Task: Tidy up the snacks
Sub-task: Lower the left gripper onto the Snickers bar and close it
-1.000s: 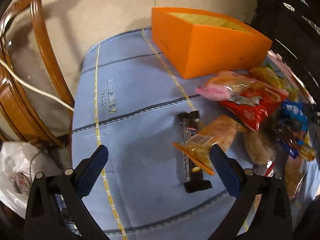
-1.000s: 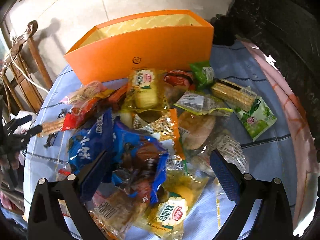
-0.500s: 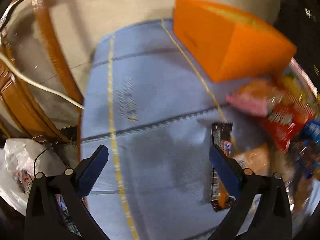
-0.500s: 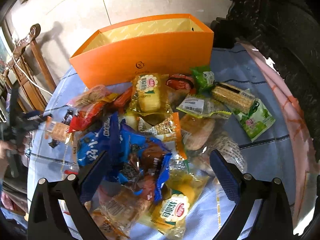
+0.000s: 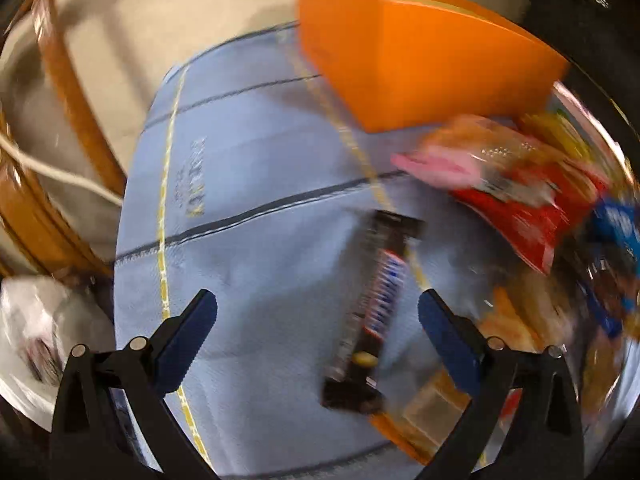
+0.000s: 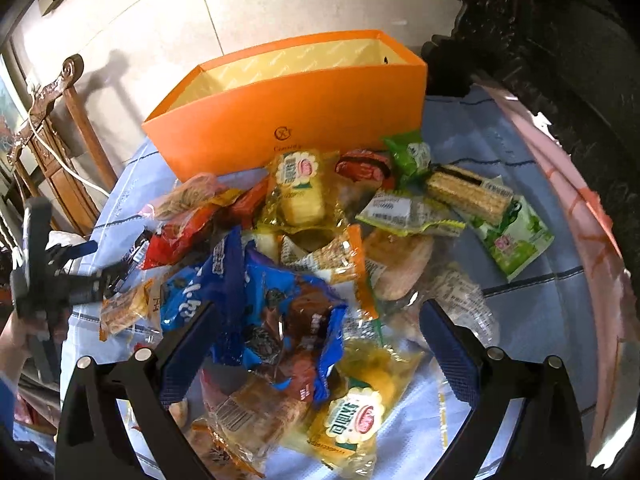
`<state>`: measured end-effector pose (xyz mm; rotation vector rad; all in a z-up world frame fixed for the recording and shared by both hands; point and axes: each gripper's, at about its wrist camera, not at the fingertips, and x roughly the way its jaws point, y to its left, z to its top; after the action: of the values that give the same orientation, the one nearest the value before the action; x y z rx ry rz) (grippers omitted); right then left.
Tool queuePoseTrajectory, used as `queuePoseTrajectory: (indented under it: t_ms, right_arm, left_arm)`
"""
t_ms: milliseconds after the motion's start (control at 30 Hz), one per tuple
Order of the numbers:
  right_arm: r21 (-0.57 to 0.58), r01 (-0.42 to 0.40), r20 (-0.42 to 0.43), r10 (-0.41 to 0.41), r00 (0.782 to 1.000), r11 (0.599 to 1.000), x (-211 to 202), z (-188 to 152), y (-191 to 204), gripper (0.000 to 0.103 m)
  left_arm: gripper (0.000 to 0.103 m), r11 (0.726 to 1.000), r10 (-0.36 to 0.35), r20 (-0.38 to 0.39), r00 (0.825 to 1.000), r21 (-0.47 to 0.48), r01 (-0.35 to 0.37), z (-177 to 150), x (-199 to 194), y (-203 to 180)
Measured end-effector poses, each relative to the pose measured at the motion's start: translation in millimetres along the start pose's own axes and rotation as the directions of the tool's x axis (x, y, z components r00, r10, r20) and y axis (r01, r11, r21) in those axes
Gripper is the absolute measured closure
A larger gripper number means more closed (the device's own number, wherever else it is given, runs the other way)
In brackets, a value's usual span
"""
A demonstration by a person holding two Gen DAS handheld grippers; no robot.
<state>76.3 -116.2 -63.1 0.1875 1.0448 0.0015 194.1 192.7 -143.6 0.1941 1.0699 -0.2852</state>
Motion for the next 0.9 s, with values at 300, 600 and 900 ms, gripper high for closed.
queuePoseTrajectory:
  t_ms: [300,600,900]
  right_arm:
    - [0.006,0.005,0.028,-0.005,1.000,1.000,6,-1,6,0.003]
    - [0.020,-0.020,0.087,0.018,0.996,1.000,-8,-4,0,0.003]
    - [0.025,-0.034,0.094,0.032,0.995,0.999,3,-1,11,0.061]
  left_arm:
    - [0.004,0.998,-0.040,0.045,0.998,0.059,0.037,-4,18,-7]
    - [0.004,0.997,-0.060,0.132,0.989,0.064,0.052,-12,17,-40]
    - [0.004,0.997,-0.054,0.133,0.990,0.059,0.046,-12,17,-39]
